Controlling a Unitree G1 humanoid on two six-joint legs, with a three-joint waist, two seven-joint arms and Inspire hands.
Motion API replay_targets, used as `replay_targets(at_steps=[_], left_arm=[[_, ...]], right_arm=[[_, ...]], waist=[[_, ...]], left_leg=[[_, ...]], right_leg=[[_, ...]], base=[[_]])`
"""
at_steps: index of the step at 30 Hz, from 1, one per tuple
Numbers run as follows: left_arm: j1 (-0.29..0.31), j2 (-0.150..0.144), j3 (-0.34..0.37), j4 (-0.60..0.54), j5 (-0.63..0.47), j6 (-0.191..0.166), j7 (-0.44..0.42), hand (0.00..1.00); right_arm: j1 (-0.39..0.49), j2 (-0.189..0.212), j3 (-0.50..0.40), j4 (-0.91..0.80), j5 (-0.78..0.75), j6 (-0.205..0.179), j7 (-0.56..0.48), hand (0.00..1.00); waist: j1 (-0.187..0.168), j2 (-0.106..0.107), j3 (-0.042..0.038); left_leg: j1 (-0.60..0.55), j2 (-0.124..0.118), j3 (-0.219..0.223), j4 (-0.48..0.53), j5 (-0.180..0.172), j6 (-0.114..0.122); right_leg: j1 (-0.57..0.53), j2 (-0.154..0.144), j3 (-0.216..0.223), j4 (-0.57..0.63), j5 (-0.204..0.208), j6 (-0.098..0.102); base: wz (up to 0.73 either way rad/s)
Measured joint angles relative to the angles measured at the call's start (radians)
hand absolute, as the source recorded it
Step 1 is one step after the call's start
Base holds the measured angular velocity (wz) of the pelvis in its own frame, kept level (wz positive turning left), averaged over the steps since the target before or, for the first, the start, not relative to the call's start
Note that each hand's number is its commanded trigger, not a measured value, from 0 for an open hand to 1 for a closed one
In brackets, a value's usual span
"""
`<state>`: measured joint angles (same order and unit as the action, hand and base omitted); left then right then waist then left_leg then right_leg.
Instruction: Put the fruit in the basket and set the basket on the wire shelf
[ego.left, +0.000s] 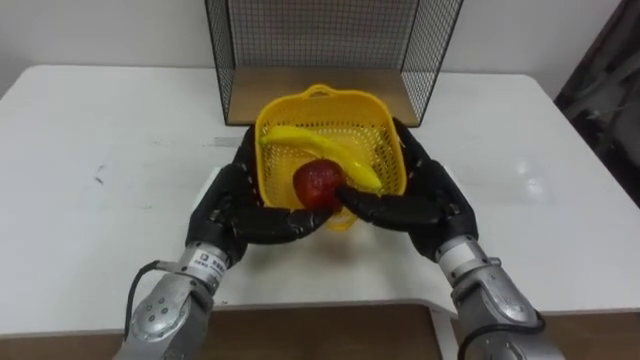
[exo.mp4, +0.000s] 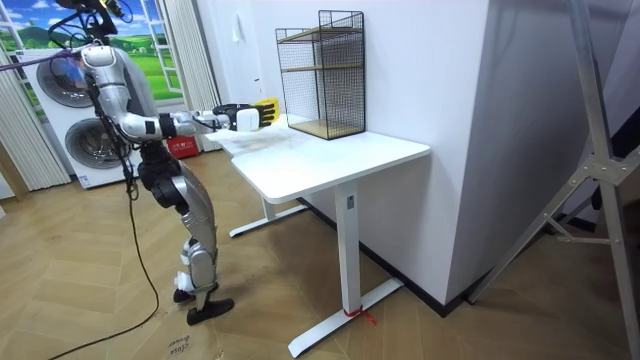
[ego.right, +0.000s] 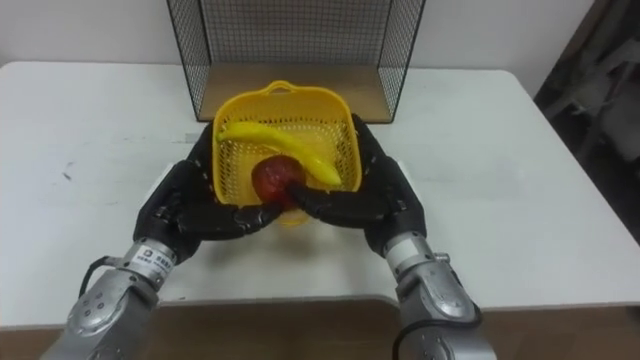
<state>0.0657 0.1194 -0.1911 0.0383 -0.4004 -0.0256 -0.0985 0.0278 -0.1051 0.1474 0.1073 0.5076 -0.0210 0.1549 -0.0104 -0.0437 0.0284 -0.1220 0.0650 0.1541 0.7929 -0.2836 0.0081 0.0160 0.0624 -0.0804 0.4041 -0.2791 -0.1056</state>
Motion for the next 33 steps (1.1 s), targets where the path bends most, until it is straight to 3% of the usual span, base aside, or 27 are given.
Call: replay_targets(at_steps=[1, 3, 4, 5, 6, 7, 8, 9, 11, 13, 15, 18, 20, 21, 23, 25, 26, 27, 28, 30, 31, 32, 33], left_arm=[[0.002, -0.002, 0.006, 0.004, -0.001, 0.0, 0.0, 0.0], [0.001, -0.013, 0.006, 0.004, -0.001, -0.001, -0.001, 0.0], [0.001, -0.017, 0.005, 0.004, 0.0, -0.001, 0.0, 0.0], [0.001, -0.021, 0.006, 0.001, 0.0, -0.003, 0.0, 0.0], [0.0, -0.022, 0.007, 0.001, 0.0, -0.005, 0.0, 0.0], [0.001, -0.021, 0.009, 0.001, 0.002, -0.006, 0.0, 0.0], [-0.001, -0.02, 0.01, 0.0, 0.001, -0.009, -0.001, 0.0], [-0.002, -0.02, 0.012, 0.0, 0.001, -0.009, -0.001, 0.0], [0.001, -0.017, 0.009, 0.0, -0.001, -0.01, -0.001, 0.0], [-0.006, -0.014, 0.009, 0.0, 0.0, -0.012, -0.001, 0.0], [-0.021, -0.015, 0.006, 0.0, 0.0, -0.012, -0.001, 0.0], [-0.023, -0.015, 0.005, 0.0, 0.0, -0.018, -0.001, 0.0], [-0.023, -0.016, 0.004, 0.0, -0.001, -0.019, 0.0, 0.0], [-0.023, -0.015, 0.005, 0.0, -0.001, -0.02, 0.0, 0.0], [-0.023, -0.015, 0.003, 0.0, 0.0, -0.023, 0.004, 0.0], [-0.024, -0.015, 0.001, -0.001, 0.001, -0.024, 0.005, 0.0], [-0.027, -0.015, 0.003, -0.002, 0.0, -0.026, 0.008, 0.0], [-0.029, -0.015, 0.004, -0.003, 0.0, -0.028, 0.01, 0.0], [-0.042, -0.014, 0.004, -0.005, 0.0, -0.028, 0.018, 0.0], [-0.065, -0.014, 0.004, -0.004, 0.001, -0.028, 0.028, 0.0], [-0.081, -0.011, 0.005, -0.004, 0.001, -0.028, 0.029, 0.0], [-0.09, -0.005, 0.004, -0.003, 0.0, -0.028, 0.029, 0.0], [-0.089, -0.005, 0.002, 0.002, 0.0, -0.027, 0.029, 0.0]], right_arm=[[0.0, 0.0, 0.002, 0.004, 0.003, 0.001, 0.0, 0.0], [-0.005, -0.008, 0.0, 0.002, 0.002, 0.002, 0.0, 0.0], [-0.007, -0.008, -0.003, 0.002, -0.002, 0.003, 0.001, 0.0], [-0.006, -0.009, -0.004, 0.002, -0.002, 0.003, 0.001, 0.0], [-0.006, -0.012, -0.006, 0.003, 0.0, 0.005, 0.001, 0.0], [-0.003, -0.016, -0.006, 0.004, 0.003, 0.012, 0.002, 0.0], [-0.005, -0.013, -0.006, 0.004, 0.003, 0.014, 0.002, 0.0], [-0.006, -0.016, -0.006, 0.004, 0.003, 0.014, 0.004, 0.0], [-0.009, -0.022, -0.003, 0.004, 0.001, 0.013, 0.008, 0.0], [-0.01, -0.024, 0.0, 0.0, 0.001, 0.012, 0.008, 0.0], [-0.015, -0.024, 0.008, -0.001, 0.004, 0.01, 0.0, 0.0], [-0.021, -0.022, 0.008, -0.002, 0.008, 0.01, -0.004, 0.0], [-0.035, -0.023, 0.009, -0.002, 0.005, 0.008, -0.005, 0.0], [-0.039, -0.022, 0.011, -0.002, 0.005, 0.008, -0.009, 0.0], [-0.052, -0.024, 0.013, -0.002, 0.002, -0.008, -0.017, 0.0], [-0.052, -0.023, 0.014, -0.002, -0.005, -0.015, -0.021, 0.0], [-0.051, -0.026, 0.009, -0.002, -0.01, -0.015, -0.022, 0.0], [-0.051, -0.025, 0.008, -0.002, -0.012, -0.015, -0.022, 0.0], [-0.052, -0.026, 0.008, -0.002, -0.011, -0.016, -0.023, 0.0], [-0.052, -0.031, 0.006, -0.002, -0.01, -0.016, -0.023, 0.0], [-0.056, -0.03, 0.005, -0.002, -0.01, -0.016, -0.027, 0.0], [-0.06, -0.03, 0.008, -0.001, -0.008, -0.016, -0.036, 0.0], [-0.057, -0.03, 0.008, -0.001, -0.008, -0.015, -0.041, 0.0]], waist=[[0.006, -0.001, -0.0002], [0.018, -0.003, 0.0009], [0.026, -0.011, 0.0027], [0.04, -0.003, -0.0045], [0.043, -0.001, -0.0086], [0.044, -0.001, -0.0227], [0.043, -0.011, -0.0316], [0.042, -0.018, -0.0323], [0.045, -0.023, -0.0275], [0.038, -0.035, -0.0213], [0.038, -0.034, -0.0162], [0.037, -0.037, -0.0143], [0.039, -0.032, -0.0118], [0.039, -0.033, -0.0109], [0.033, -0.034, -0.0101], [0.033, -0.03, -0.0094], [0.031, -0.028, -0.0099], [0.032, -0.027, -0.01], [0.036, -0.023, -0.0077], [0.032, -0.011, 0.0025], [0.02, -0.008, 0.0067], [0.017, -0.004, 0.0096], [0.012, 0.002, 0.0088]], left_leg=[[-0.036, -0.008, -0.012, 0.014, -0.005, 0.001], [-0.103, -0.011, -0.017, -0.08, -0.002, 0.0], [-0.137, -0.011, -0.022, -0.203, 0.02, -0.016], [-0.153, -0.01, -0.041, -0.346, 0.086, -0.026], [-0.158, -0.011, -0.055, -0.386, 0.132, -0.028], [-0.148, -0.025, -0.073, -0.438, 0.205, -0.025], [-0.128, -0.041, -0.072, -0.465, 0.233, -0.011], [-0.12, -0.047, -0.066, -0.472, 0.236, -0.009], [-0.098, -0.059, -0.051, -0.457, 0.279, 0.027], [-0.101, -0.077, -0.049, -0.431, 0.252, 0.039], [-0.123, -0.085, -0.042, -0.375, 0.198, 0.046], [-0.128, -0.103, -0.029, -0.326, 0.146, 0.058], [-0.123, -0.125, -0.011, -0.292, 0.096, 0.074], [-0.118, -0.131, -0.002, -0.289, 0.087, 0.078], [-0.09, -0.153, 0.005, -0.292, 0.058, 0.096], [-0.057, -0.162, -0.002, -0.316, 0.05, 0.103], [-0.039, -0.163, -0.017, -0.333, 0.047, 0.108], [-0.033, -0.16, -0.021, -0.338, 0.046, 0.109], [-0.028, -0.153, -0.025, -0.348, 0.046, 0.109], [-0.021, -0.141, -0.036, -0.349, 0.046, 0.109], [-0.022, -0.144, -0.046, -0.352, 0.046, 0.108], [-0.02, -0.148, -0.046, -0.35, 0.046, 0.108], [-0.012, -0.147, -0.052, -0.354, 0.047, 0.105]], right_leg=[[0.004, -0.003, 0.003, 0.004, -0.007, -0.002], [0.001, -0.011, 0.01, 0.003, -0.015, 0.01], [0.002, -0.015, 0.021, 0.003, -0.02, 0.014], [-0.003, -0.015, 0.024, 0.006, -0.029, 0.018], [-0.001, -0.019, 0.027, 0.014, -0.037, 0.019], [0.003, -0.027, 0.029, 0.019, -0.051, 0.027], [0.006, -0.032, 0.044, 0.018, -0.057, 0.045], [0.009, -0.039, 0.048, 0.017, -0.058, 0.047], [0.034, -0.059, 0.046, 0.016, -0.072, 0.045], [0.044, -0.079, 0.047, 0.017, -0.094, 0.052], [0.05, -0.093, 0.05, 0.018, -0.116, 0.061], [0.058, -0.119, 0.047, 0.048, -0.148, 0.077], [0.03, -0.161, 0.021, 0.181, -0.173, 0.111], [0.012, -0.175, 0.009, 0.231, -0.172, 0.115], [-0.039, -0.221, -0.02, 0.381, -0.131, 0.161], [-0.058, -0.23, -0.033, 0.433, -0.075, 0.17], [-0.073, -0.224, -0.035, 0.457, -0.06, 0.173], [-0.084, -0.216, -0.031, 0.452, -0.072, 0.17], [-0.12, -0.205, -0.031, 0.433, -0.108, 0.154], [-0.173, -0.181, -0.038, 0.348, -0.122, 0.145], [-0.198, -0.182, -0.053, 0.234, -0.112, 0.135], [-0.215, -0.181, -0.052, 0.161, -0.017, 0.121], [-0.21, -0.18, -0.054, 0.15, -0.004, 0.112]], base=[[0.09], [-0.1], [-0.28], [-0.33], [-0.27], [-0.12], [-0.06], [-0.15], [-0.21], [0.03], [0.0], [0.0], [0.0], [0.0], [0.12], [0.07], [0.0], [0.0], [0.05], [0.18], [0.27], [0.3], [0.0]])
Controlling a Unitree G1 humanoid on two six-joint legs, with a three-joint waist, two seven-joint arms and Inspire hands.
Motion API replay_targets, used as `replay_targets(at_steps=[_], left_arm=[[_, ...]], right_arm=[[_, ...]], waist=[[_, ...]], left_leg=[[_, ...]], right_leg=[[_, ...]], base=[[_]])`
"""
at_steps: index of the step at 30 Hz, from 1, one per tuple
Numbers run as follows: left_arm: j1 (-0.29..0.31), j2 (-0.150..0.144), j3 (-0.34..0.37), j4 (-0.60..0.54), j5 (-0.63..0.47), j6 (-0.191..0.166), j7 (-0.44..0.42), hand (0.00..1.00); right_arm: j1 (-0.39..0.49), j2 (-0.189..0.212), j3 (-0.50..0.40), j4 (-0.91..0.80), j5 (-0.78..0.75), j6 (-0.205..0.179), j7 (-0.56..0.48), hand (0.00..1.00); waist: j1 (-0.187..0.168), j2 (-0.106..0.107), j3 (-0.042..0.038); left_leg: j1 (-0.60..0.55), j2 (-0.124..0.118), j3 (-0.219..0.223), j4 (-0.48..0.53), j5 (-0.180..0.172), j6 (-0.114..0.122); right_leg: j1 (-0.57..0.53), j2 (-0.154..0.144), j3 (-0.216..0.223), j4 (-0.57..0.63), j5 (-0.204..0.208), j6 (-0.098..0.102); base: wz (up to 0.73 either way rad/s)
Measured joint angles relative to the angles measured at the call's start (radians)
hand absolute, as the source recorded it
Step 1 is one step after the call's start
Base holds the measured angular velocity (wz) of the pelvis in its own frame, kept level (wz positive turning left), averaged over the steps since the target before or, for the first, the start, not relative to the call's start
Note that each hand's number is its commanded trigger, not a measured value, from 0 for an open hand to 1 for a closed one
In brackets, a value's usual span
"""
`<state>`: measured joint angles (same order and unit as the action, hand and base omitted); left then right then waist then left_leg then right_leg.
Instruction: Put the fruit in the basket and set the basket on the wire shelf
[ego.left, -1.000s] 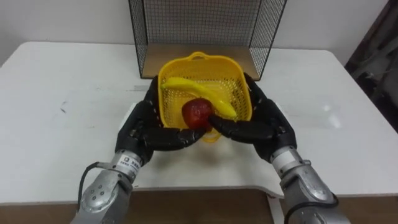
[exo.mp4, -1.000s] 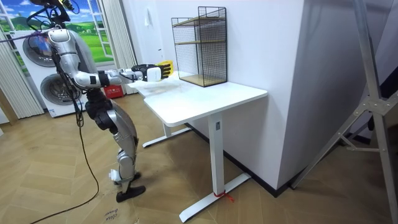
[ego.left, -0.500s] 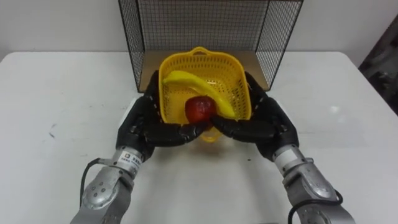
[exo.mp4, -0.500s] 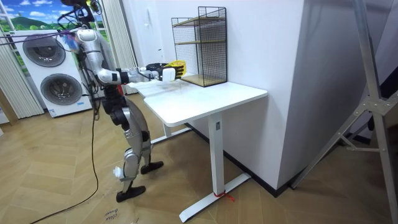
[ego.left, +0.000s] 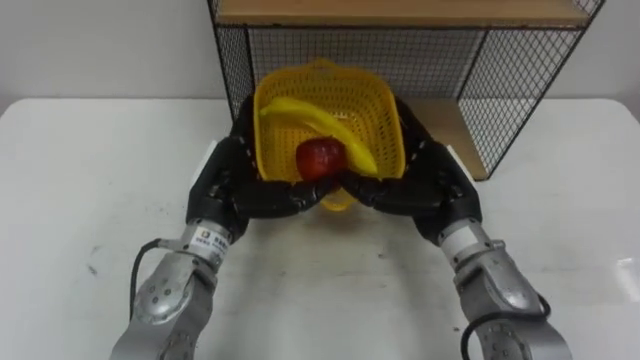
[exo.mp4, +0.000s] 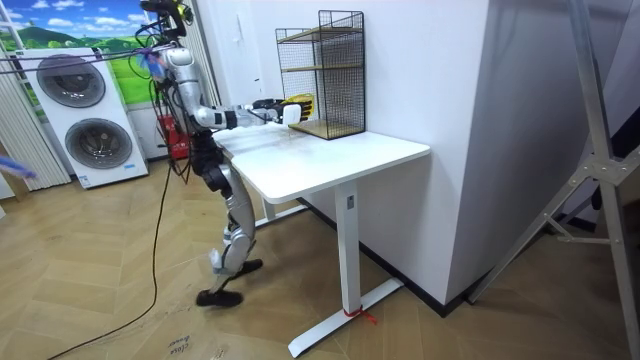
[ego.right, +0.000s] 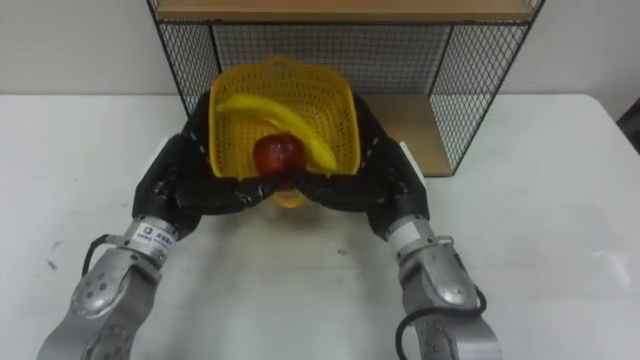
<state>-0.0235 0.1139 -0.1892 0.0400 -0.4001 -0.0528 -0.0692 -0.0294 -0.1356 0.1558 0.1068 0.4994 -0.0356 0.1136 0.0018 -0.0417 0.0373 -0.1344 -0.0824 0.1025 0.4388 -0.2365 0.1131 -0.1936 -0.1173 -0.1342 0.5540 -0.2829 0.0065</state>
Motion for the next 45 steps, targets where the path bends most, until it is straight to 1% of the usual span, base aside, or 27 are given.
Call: replay_targets(at_steps=[1, 2, 3, 4, 5, 7, 10, 15, 16, 18, 20, 22, 23, 27, 28, 30, 32, 33, 34, 35, 37, 38, 39, 41, 42, 44, 45], left_arm=[[0.001, 0.001, -0.002, 0.0, 0.0, 0.001, 0.0, 0.0], [0.002, 0.0, -0.002, 0.0, 0.001, 0.001, 0.0, 0.0], [0.002, 0.0, 0.0, 0.0, 0.003, 0.001, 0.0, 0.0], [0.002, 0.002, 0.005, 0.0, 0.005, 0.001, 0.0, 0.0], [0.002, 0.004, 0.009, 0.002, 0.012, 0.001, -0.001, 0.0], [0.002, 0.004, 0.01, 0.005, 0.013, 0.001, -0.001, 0.0], [0.001, 0.013, 0.01, 0.006, 0.038, 0.003, -0.001, 0.0], [-0.002, 0.019, 0.01, 0.015, 0.04, 0.009, -0.002, 0.0], [-0.003, 0.018, 0.009, 0.02, 0.04, 0.01, -0.002, 0.0], [-0.012, 0.016, 0.01, 0.042, 0.041, 0.011, -0.002, 0.0], [-0.036, 0.016, 0.012, 0.081, 0.041, 0.027, -0.002, 0.0], [-0.053, 0.014, 0.013, 0.11, 0.038, 0.037, -0.001, 0.0], [-0.068, 0.011, 0.012, 0.126, 0.038, 0.049, 0.0, 0.0], [-0.087, 0.007, 0.015, 0.146, 0.039, 0.071, 0.002, 0.0], [-0.106, 0.002, 0.018, 0.167, 0.038, 0.079, 0.005, 0.0], [-0.143, -0.007, 0.02, 0.208, 0.037, 0.089, 0.02, 0.0], [-0.202, -0.019, 0.024, 0.28, 0.035, 0.103, 0.039, 0.0], [-0.215, -0.023, 0.027, 0.294, 0.035, 0.11, 0.042, 0.0], [-0.233, -0.029, 0.03, 0.301, 0.033, 0.128, 0.057, 0.0], [-0.252, -0.036, 0.029, 0.311, 0.028, 0.138, 0.068, 0.0], [-0.281, -0.037, 0.03, 0.337, 0.015, 0.149, 0.086, 0.0], [-0.299, -0.037, 0.03, 0.351, 0.009, 0.164, 0.094, 0.0], [-0.305, -0.036, 0.03, 0.354, 0.009, 0.171, 0.1, 0.0], [-0.326, -0.036, 0.03, 0.365, 0.009, 0.198, 0.107, 0.0], [-0.335, -0.037, 0.03, 0.373, 0.009, 0.205, 0.107, 0.0], [-0.372, -0.036, 0.032, 0.404, 0.009, 0.23, 0.11, 0.0], [-0.381, -0.036, 0.035, 0.411, 0.011, 0.237, 0.11, 0.0]], right_arm=[[0.001, -0.003, 0.001, 0.001, 0.0, 0.002, -0.007, 0.0], [0.001, -0.002, 0.001, 0.003, -0.001, 0.002, -0.009, 0.0], [0.001, -0.001, 0.001, 0.003, -0.001, 0.002, -0.009, 0.0], [0.001, 0.001, 0.0, 0.003, -0.001, 0.002, -0.007, 0.0], [0.0, 0.0, -0.001, 0.003, 0.001, 0.002, -0.002, 0.0], [-0.002, -0.002, -0.002, 0.003, 0.006, 0.002, 0.003, 0.0], [-0.004, -0.004, -0.001, 0.003, 0.015, 0.003, 0.005, 0.0], [-0.006, 0.002, 0.004, 0.003, 0.016, 0.003, -0.002, 0.0], [-0.011, 0.002, 0.008, 0.003, 0.018, 0.003, -0.004, 0.0], [-0.022, 0.002, 0.011, 0.006, 0.018, 0.006, -0.008, 0.0], [-0.045, 0.002, 0.01, 0.021, 0.012, 0.011, -0.014, 0.0], [-0.077, 0.003, 0.009, 0.047, 0.01, 0.017, -0.027, 0.0], [-0.091, 0.003, 0.007, 0.047, 0.009, 0.021, -0.037, 0.0], [-0.13, 0.002, -0.004, 0.074, 0.027, 0.028, -0.041, 0.0], [-0.144, 0.002, -0.013, 0.098, 0.042, 0.037, -0.041, 0.0], [-0.166, 0.004, -0.015, 0.139, 0.048, 0.042, -0.041, 0.0], [-0.2, 0.01, -0.016, 0.188, 0.047, 0.061, -0.049, 0.0], [-0.207, 0.01, -0.016, 0.195, 0.047, 0.064, -0.05, 0.0], [-0.218, 0.012, -0.019, 0.197, 0.047, 0.08, -0.061, 0.0], [-0.229, 0.012, -0.02, 0.197, 0.048, 0.089, -0.078, 0.0], [-0.243, 0.01, -0.022, 0.198, 0.052, 0.103, -0.098, 0.0], [-0.253, 0.01, -0.022, 0.202, 0.054, 0.11, -0.111, 0.0], [-0.262, 0.011, -0.022, 0.208, 0.054, 0.118, -0.114, 0.0], [-0.306, 0.01, -0.028, 0.271, 0.09, 0.134, -0.124, 0.0], [-0.314, 0.009, -0.032, 0.281, 0.093, 0.142, -0.127, 0.0], [-0.337, 0.009, -0.033, 0.302, 0.093, 0.168, -0.142, 0.0], [-0.344, 0.009, -0.033, 0.311, 0.093, 0.168, -0.145, 0.0]], waist=[[0.007, 0.01, -0.0048], [0.007, 0.017, -0.0088], [0.007, 0.017, -0.0107], [0.008, 0.017, -0.0158], [0.012, 0.015, -0.0237], [0.014, 0.013, -0.0258], [0.017, 0.014, -0.0257], [0.019, 0.01, -0.0233], [0.018, 0.006, -0.0207], [0.018, 0.003, -0.0186], [0.015, 0.003, -0.0181], [0.003, 0.005, -0.0169], [0.002, 0.006, -0.0163], [-0.003, 0.006, -0.016], [-0.003, 0.006, -0.0159], [-0.004, 0.006, -0.0157], [-0.009, 0.006, -0.0157], [-0.009, 0.006, -0.0155], [-0.009, 0.005, -0.0151], [-0.009, 0.005, -0.0151], [-0.009, 0.005, -0.0152], [-0.007, 0.005, -0.0153], [-0.006, 0.005, -0.0154], [-0.009, 0.006, -0.0158], [-0.009, 0.006, -0.0159], [-0.006, 0.006, -0.0161], [-0.005, 0.006, -0.0161]], left_leg=[[0.02, 0.006, 0.0, -0.034, 0.007, -0.008], [0.038, 0.017, -0.001, -0.061, 0.015, -0.014], [0.047, 0.022, -0.001, -0.07, 0.017, -0.016], [0.06, 0.031, 0.001, -0.084, 0.021, -0.021], [0.071, 0.037, 0.01, -0.103, 0.028, -0.026], [0.095, 0.04, 0.018, -0.138, 0.045, -0.028], [0.112, 0.048, 0.036, -0.174, 0.063, -0.033], [0.118, 0.054, 0.044, -0.199, 0.074, -0.041], [0.124, 0.053, 0.046, -0.213, 0.082, -0.043], [0.129, 0.053, 0.047, -0.222, 0.087, -0.046], [0.129, 0.057, 0.048, -0.22, 0.088, -0.048], [0.129, 0.062, 0.047, -0.218, 0.089, -0.049], [0.129, 0.065, 0.047, -0.219, 0.089, -0.049], [0.131, 0.071, 0.047, -0.221, 0.091, -0.052], [0.134, 0.071, 0.047, -0.221, 0.091, -0.052], [0.139, 0.071, 0.047, -0.221, 0.091, -0.052], [0.141, 0.071, 0.047, -0.227, 0.091, -0.053], [0.141, 0.071, 0.047, -0.227, 0.091, -0.053], [0.141, 0.071, 0.047, -0.229, 0.091, -0.053], [0.141, 0.07, 0.047, -0.231, 0.093, -0.053], [0.142, 0.07, 0.047, -0.235, 0.099, -0.053], [0.142, 0.071, 0.048, -0.235, 0.1, -0.053], [0.142, 0.071, 0.048, -0.235, 0.1, -0.053], [0.142, 0.071, 0.048, -0.235, 0.1, -0.054], [0.142, 0.071, 0.048, -0.235, 0.1, -0.054], [0.142, 0.071, 0.048, -0.235, 0.102, -0.054], [0.142, 0.071, 0.048, -0.235, 0.102, -0.054]], right_leg=[[0.02, 0.01, -0.003, -0.035, 0.019, -0.009], [0.046, 0.026, -0.005, -0.078, 0.04, -0.013], [0.057, 0.034, -0.005, -0.097, 0.047, -0.015], [0.075, 0.045, -0.006, -0.126, 0.06, -0.019], [0.083, 0.053, -0.003, -0.147, 0.072, -0.021], [0.101, 0.061, 0.006, -0.177, 0.089, -0.025], [0.108, 0.074, 0.022, -0.209, 0.112, -0.03], [0.107, 0.084, 0.031, -0.228, 0.121, -0.038], [0.106, 0.085, 0.033, -0.23, 0.123, -0.04], [0.106, 0.086, 0.035, -0.232, 0.124, -0.042], [0.11, 0.091, 0.034, -0.244, 0.13, -0.045], [0.121, 0.095, 0.029, -0.262, 0.138, -0.046], [0.126, 0.099, 0.028, -0.274, 0.144, -0.046], [0.143, 0.105, 0.027, -0.3, 0.159, -0.049], [0.145, 0.105, 0.026, -0.3, 0.159, -0.049], [0.156, 0.106, 0.025, -0.301, 0.159, -0.049], [0.158, 0.106, 0.025, -0.301, 0.159, -0.049], [0.158, 0.106, 0.025, -0.301, 0.159, -0.049], [0.156, 0.106, 0.026, -0.302, 0.159, -0.049], [0.155, 0.106, 0.026, -0.304, 0.161, -0.049], [0.151, 0.106, 0.025, -0.31, 0.164, -0.05], [0.151, 0.106, 0.025, -0.311, 0.165, -0.05], [0.151, 0.107, 0.026, -0.312, 0.166, -0.051], [0.151, 0.107, 0.027, -0.316, 0.169, -0.051], [0.151, 0.108, 0.027, -0.316, 0.17, -0.051], [0.149, 0.108, 0.028, -0.315, 0.172, -0.052], [0.15, 0.108, 0.028, -0.315, 0.172, -0.052]], base=[[-0.09], [-0.2], [-0.14], [-0.24], [-0.23], [-0.2], [-0.2], [-0.07], [-0.05], [-0.04], [0.0], [0.04], [0.04], [0.0], [0.0], [0.0], [0.0], [0.0], [0.0], [0.0], [0.0], [0.0], [0.0], [0.0], [0.0], [0.0], [0.0]])
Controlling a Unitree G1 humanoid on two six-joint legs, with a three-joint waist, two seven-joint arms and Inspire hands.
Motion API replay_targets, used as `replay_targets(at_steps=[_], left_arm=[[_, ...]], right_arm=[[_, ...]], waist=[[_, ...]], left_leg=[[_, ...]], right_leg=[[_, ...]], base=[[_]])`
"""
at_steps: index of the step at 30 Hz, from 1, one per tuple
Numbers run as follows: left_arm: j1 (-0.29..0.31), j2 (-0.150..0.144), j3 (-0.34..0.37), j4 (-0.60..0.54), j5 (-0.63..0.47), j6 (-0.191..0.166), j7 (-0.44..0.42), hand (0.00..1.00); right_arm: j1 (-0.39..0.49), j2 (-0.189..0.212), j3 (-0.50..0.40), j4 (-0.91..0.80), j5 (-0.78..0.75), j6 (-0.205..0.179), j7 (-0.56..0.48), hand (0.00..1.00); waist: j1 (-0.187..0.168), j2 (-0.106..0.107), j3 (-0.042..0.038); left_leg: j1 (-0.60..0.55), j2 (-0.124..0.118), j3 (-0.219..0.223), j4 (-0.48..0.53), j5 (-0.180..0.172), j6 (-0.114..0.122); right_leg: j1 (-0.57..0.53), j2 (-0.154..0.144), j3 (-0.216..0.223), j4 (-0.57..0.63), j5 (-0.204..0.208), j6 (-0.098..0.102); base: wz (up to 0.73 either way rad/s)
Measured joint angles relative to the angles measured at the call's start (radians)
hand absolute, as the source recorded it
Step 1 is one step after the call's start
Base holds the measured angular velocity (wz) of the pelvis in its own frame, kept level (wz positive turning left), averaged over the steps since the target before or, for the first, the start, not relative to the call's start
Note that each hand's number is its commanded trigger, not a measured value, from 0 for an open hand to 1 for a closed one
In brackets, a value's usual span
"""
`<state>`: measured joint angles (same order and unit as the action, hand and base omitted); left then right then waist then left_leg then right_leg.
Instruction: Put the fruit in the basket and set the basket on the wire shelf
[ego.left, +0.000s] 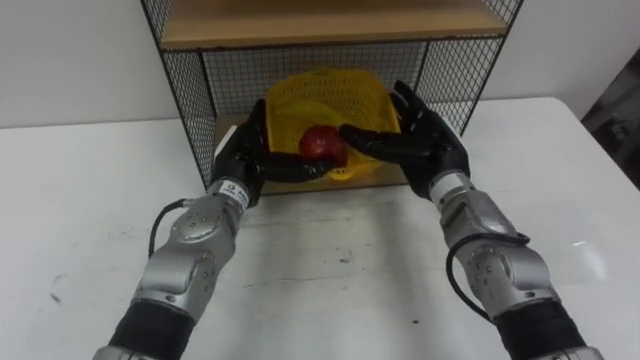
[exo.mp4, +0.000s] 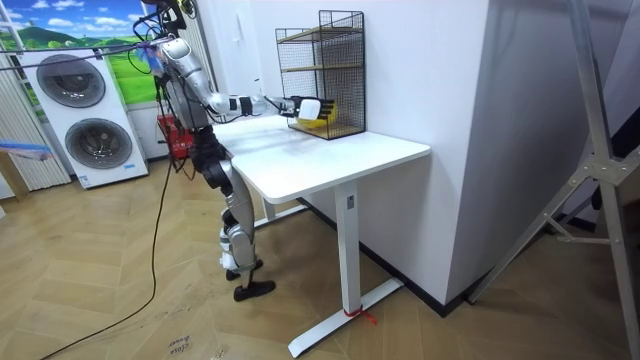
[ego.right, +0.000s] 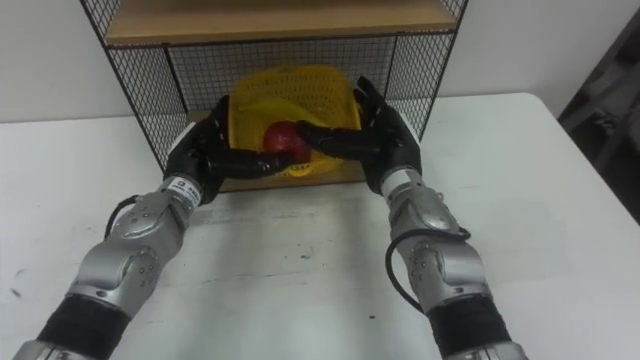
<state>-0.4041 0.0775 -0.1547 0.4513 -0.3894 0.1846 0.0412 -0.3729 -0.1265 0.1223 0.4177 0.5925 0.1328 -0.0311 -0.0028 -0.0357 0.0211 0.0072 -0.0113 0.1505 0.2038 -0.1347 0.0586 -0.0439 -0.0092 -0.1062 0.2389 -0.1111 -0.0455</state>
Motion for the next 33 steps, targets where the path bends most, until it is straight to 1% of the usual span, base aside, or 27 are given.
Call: replay_targets(at_steps=[1, 3, 5, 6, 8, 10, 14, 17, 24, 30, 33], left_arm=[[-0.009, -0.003, 0.009, 0.003, 0.0, 0.014, 0.0, 0.0], [-0.021, -0.014, 0.031, 0.016, -0.003, 0.024, 0.0, 0.0], [-0.04, -0.02, 0.042, 0.035, -0.011, 0.049, 0.008, 0.0], [-0.041, -0.021, 0.044, 0.036, -0.012, 0.053, 0.009, 0.0], [-0.045, -0.034, 0.064, 0.041, -0.012, 0.068, 0.013, 0.0], [-0.045, -0.041, 0.074, 0.043, -0.013, 0.08, 0.015, 0.0], [-0.045, -0.043, 0.076, 0.055, -0.049, 0.101, 0.017, 0.0], [-0.045, -0.048, 0.078, 0.055, -0.049, 0.106, 0.02, 0.0], [-0.046, -0.047, 0.078, 0.073, -0.05, 0.107, 0.031, 0.0], [-0.046, -0.035, 0.078, 0.101, -0.05, 0.107, 0.032, 0.0], [-0.046, -0.027, 0.078, 0.106, -0.05, 0.107, 0.028, 0.0]], right_arm=[[-0.008, 0.0, -0.003, 0.014, 0.001, 0.002, -0.002, 0.0], [-0.026, 0.002, -0.019, 0.053, 0.027, 0.012, -0.002, 0.0], [-0.055, 0.003, -0.041, 0.1, 0.04, 0.04, -0.013, 0.0], [-0.06, 0.003, -0.042, 0.105, 0.04, 0.044, -0.014, 0.0], [-0.08, 0.01, -0.053, 0.116, 0.05, 0.057, -0.023, 0.0], [-0.086, 0.019, -0.067, 0.116, 0.065, 0.064, -0.024, 0.0], [-0.087, 0.027, -0.067, 0.116, 0.079, 0.077, -0.029, 0.0], [-0.087, 0.027, -0.068, 0.116, 0.079, 0.083, -0.032, 0.0], [-0.087, 0.027, -0.068, 0.15, 0.078, 0.086, -0.031, 0.0], [-0.086, 0.026, -0.067, 0.213, 0.051, 0.086, -0.008, 0.0], [-0.086, 0.025, -0.067, 0.226, 0.047, 0.086, 0.001, 0.0]], waist=[[0.001, 0.0, -0.0002], [0.001, 0.001, -0.0005], [0.006, 0.004, -0.003], [0.006, 0.005, -0.0035], [0.006, 0.005, -0.0039], [0.007, 0.005, -0.004], [0.007, 0.005, -0.0042], [0.008, 0.006, -0.0054], [0.007, 0.007, -0.006], [0.003, 0.007, -0.0064], [0.003, 0.01, -0.0082]], left_leg=[[0.0, 0.0, 0.0, 0.0, 0.0, 0.0], [0.003, 0.0, 0.001, 0.0, 0.0, 0.0], [0.004, 0.0, 0.001, 0.0, 0.0, 0.0], [0.004, 0.0, 0.001, 0.0, 0.0, 0.0], [0.004, 0.0, 0.002, 0.0, 0.001, -0.001], [0.006, 0.0, 0.002, 0.0, 0.001, -0.001], [0.012, 0.0, 0.002, 0.0, 0.001, -0.001], [0.012, 0.0, 0.002, 0.0, 0.001, -0.001], [0.023, 0.0, 0.004, -0.002, 0.001, -0.001], [0.041, 0.0, 0.003, -0.003, 0.0, -0.001], [0.043, 0.0, 0.003, -0.003, 0.0, -0.001]], right_leg=[[0.0, 0.0, 0.0, 0.0, 0.0, 0.0], [0.002, 0.0, 0.002, 0.001, 0.0, 0.0], [0.003, 0.0, 0.003, 0.002, 0.0, 0.0], [0.003, 0.0, 0.003, 0.002, 0.0, 0.0], [0.003, 0.001, 0.005, 0.003, 0.001, -0.001], [0.006, 0.001, 0.006, 0.003, 0.001, -0.001], [0.009, 0.002, 0.007, 0.004, 0.001, -0.001], [0.009, 0.002, 0.007, 0.004, 0.001, -0.001], [0.019, 0.002, 0.008, 0.001, 0.001, -0.001], [0.04, 0.003, 0.007, -0.001, 0.002, -0.001], [0.047, 0.003, 0.006, -0.002, 0.002, -0.001]], base=[[0.0], [0.0], [0.0], [0.0], [0.0], [0.0], [0.0], [0.0], [0.0], [0.0], [0.0]])
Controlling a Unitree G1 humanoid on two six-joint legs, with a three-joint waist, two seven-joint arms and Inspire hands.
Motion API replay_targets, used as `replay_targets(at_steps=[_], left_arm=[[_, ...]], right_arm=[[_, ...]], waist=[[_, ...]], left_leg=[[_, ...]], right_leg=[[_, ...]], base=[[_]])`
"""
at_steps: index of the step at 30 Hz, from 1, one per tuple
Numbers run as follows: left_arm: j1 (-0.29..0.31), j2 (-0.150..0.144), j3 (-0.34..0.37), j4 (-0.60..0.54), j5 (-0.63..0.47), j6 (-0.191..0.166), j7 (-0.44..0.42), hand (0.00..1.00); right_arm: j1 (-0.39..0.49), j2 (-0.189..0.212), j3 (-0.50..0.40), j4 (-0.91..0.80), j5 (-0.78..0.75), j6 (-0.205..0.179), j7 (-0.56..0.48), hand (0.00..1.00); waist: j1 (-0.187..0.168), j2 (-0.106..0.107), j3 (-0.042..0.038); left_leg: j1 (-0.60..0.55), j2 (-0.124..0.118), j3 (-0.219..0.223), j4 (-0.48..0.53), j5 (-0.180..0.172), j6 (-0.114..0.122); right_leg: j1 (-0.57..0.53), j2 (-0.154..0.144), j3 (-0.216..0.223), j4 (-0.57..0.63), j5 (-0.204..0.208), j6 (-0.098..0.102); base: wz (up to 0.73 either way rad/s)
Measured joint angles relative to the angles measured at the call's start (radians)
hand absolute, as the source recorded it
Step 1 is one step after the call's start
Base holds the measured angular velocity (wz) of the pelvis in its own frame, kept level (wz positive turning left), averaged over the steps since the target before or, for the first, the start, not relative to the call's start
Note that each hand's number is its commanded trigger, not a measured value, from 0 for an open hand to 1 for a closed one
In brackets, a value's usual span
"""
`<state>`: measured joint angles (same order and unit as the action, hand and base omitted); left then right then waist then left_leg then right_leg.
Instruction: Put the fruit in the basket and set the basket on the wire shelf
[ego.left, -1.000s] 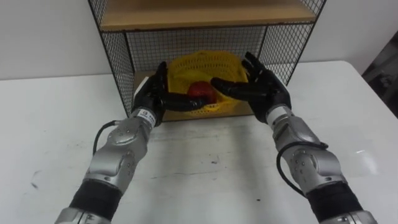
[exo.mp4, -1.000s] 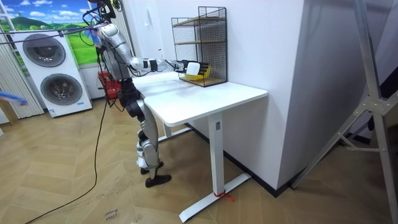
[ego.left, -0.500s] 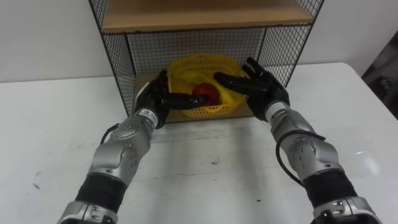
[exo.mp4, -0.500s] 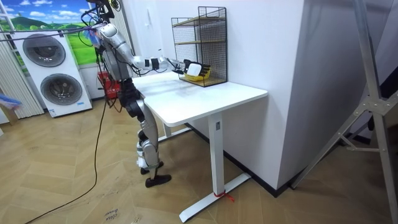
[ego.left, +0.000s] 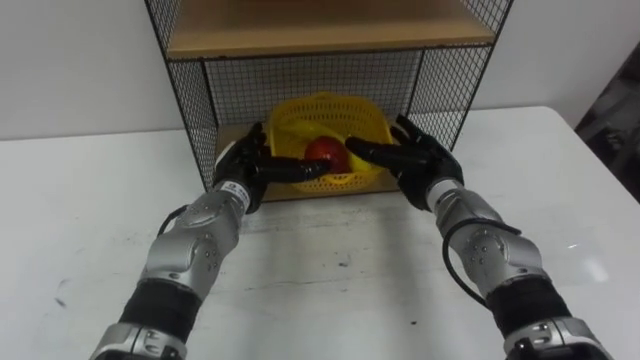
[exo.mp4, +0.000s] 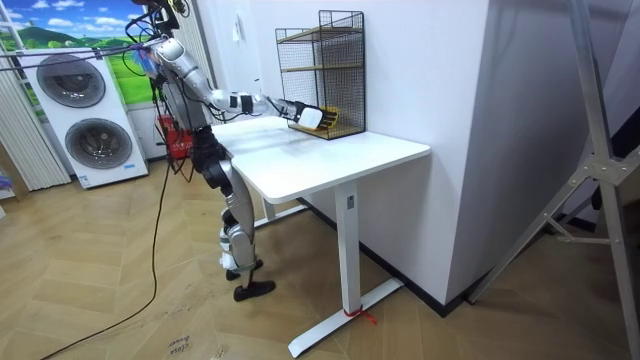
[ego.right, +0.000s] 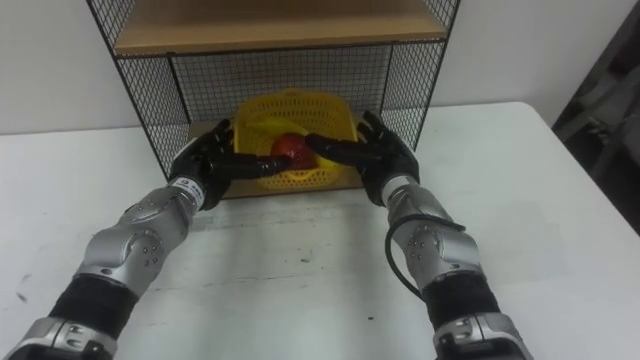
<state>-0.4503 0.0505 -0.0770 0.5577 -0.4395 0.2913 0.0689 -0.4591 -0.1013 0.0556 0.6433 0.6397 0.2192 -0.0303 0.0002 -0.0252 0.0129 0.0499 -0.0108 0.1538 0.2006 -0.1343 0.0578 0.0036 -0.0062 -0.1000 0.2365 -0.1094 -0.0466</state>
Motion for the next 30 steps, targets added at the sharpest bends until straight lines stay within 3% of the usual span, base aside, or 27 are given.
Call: replay_targets(at_steps=[7, 13, 20, 30], left_arm=[[0.0, 0.001, 0.0, -0.019, 0.002, 0.0, 0.002, 0.0], [0.0, 0.011, 0.0, -0.12, 0.018, -0.031, 0.011, 0.0], [0.0, 0.023, 0.0, -0.147, 0.021, -0.038, 0.012, 0.0], [0.0, 0.044, 0.0, -0.201, 0.043, -0.057, 0.004, 0.0]], right_arm=[[0.0, -0.002, -0.001, -0.001, 0.0, -0.001, 0.029, 0.0], [0.003, -0.005, 0.0, -0.06, -0.021, -0.022, 0.033, 0.0], [0.013, -0.014, 0.001, -0.114, -0.044, -0.048, 0.033, 0.0], [0.013, -0.03, 0.0, -0.116, -0.087, -0.049, 0.041, 0.0]], waist=[[-0.005, 0.009, -0.0066], [-0.011, 0.009, -0.0071], [-0.019, 0.009, -0.0093], [-0.022, 0.009, -0.0093]], left_leg=[[-0.002, 0.0, -0.004, 0.002, 0.0, 0.0], [-0.001, 0.001, -0.005, 0.002, 0.0, 0.0], [0.003, 0.0, -0.004, 0.002, 0.0, 0.0], [0.005, 0.0, -0.004, 0.001, 0.0, 0.0]], right_leg=[[-0.006, -0.002, -0.008, 0.0, -0.001, 0.0], [-0.005, -0.002, -0.009, 0.0, -0.001, 0.0], [-0.003, -0.002, -0.007, 0.001, -0.001, 0.0], [-0.003, -0.002, -0.006, 0.002, -0.001, 0.0]], base=[[0.02], [0.0], [0.0], [0.0]])
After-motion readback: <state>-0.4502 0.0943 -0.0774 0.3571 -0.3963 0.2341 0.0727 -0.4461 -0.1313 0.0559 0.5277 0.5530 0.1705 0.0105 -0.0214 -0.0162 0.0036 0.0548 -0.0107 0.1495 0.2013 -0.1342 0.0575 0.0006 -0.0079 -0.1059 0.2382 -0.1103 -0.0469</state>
